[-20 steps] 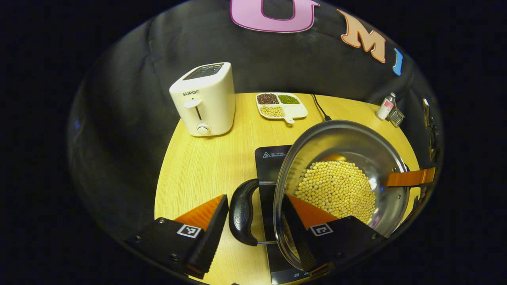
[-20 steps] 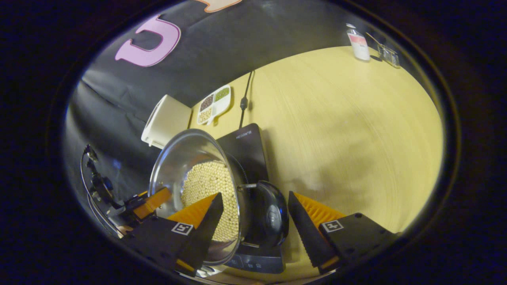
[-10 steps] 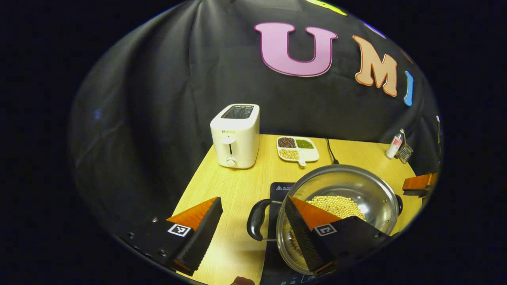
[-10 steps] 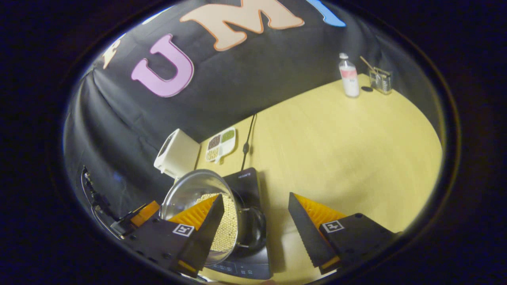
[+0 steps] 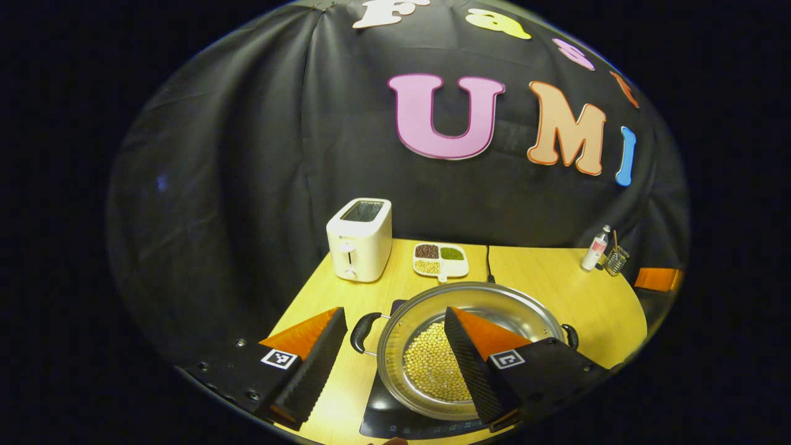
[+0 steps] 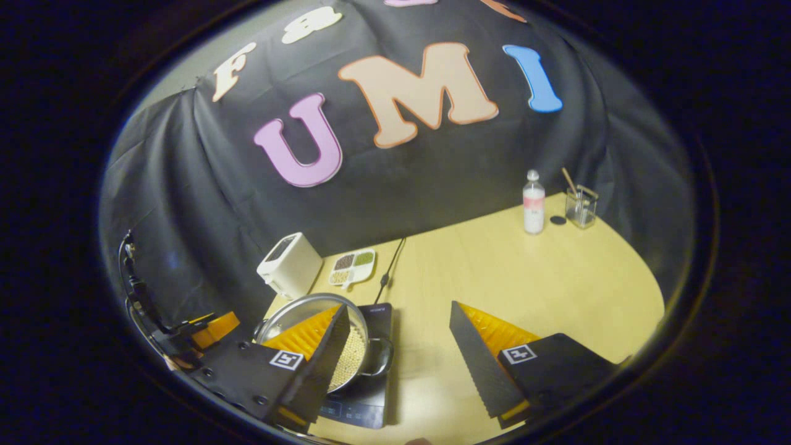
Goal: First push the handle of the pot to place it horizontally, then grasp the pot with both hands and set it on the induction cooktop.
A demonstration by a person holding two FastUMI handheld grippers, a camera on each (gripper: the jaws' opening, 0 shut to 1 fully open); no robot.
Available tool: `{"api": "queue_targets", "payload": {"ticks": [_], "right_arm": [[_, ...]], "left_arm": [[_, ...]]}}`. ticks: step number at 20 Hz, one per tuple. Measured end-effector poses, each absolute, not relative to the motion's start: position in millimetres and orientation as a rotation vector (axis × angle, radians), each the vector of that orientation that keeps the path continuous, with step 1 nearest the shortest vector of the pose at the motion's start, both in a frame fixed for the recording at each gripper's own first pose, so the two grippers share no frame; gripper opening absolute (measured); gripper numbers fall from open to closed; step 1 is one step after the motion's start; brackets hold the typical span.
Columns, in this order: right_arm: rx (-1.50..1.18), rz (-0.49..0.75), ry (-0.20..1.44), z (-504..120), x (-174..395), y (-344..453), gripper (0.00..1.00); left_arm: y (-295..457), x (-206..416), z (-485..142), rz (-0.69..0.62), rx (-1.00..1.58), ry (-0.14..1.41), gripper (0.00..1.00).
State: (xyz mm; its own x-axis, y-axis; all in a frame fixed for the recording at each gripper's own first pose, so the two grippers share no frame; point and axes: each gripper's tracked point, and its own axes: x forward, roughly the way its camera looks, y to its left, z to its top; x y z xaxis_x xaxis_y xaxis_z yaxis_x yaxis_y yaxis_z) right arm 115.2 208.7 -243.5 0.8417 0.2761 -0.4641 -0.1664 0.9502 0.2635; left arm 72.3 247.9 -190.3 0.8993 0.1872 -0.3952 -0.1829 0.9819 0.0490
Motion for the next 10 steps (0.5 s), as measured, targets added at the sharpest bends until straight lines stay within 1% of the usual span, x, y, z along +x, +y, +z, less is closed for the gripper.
{"api": "queue_targets", "payload": {"ticks": [1,2,3,6,7,8,9,10], "right_arm": [[0.213,0.252,0.496,-230,112,203,1.00],[0.209,0.270,0.473,-217,110,196,1.00],[0.204,0.288,0.449,-204,106,190,0.92],[0.213,0.346,0.396,-169,99,164,0.92],[0.218,0.361,0.374,-157,97,154,1.00],[0.216,0.370,0.348,-146,96,142,0.92],[0.208,0.378,0.326,-136,95,129,0.91],[0.191,0.379,0.311,-131,94,115,0.91]], "left_arm": [[236,66,-177,0.194,0.033,0.391,0.96],[223,61,-162,0.193,0.045,0.362,0.96],[208,54,-144,0.194,0.047,0.332,0.96],[155,42,-104,0.219,0.025,0.251,0.96],[139,40,-94,0.229,0.028,0.228,0.96],[125,37,-85,0.240,0.039,0.204,0.96],[112,33,-75,0.251,0.048,0.180,0.93],[97,31,-67,0.262,0.047,0.153,0.93]]}}
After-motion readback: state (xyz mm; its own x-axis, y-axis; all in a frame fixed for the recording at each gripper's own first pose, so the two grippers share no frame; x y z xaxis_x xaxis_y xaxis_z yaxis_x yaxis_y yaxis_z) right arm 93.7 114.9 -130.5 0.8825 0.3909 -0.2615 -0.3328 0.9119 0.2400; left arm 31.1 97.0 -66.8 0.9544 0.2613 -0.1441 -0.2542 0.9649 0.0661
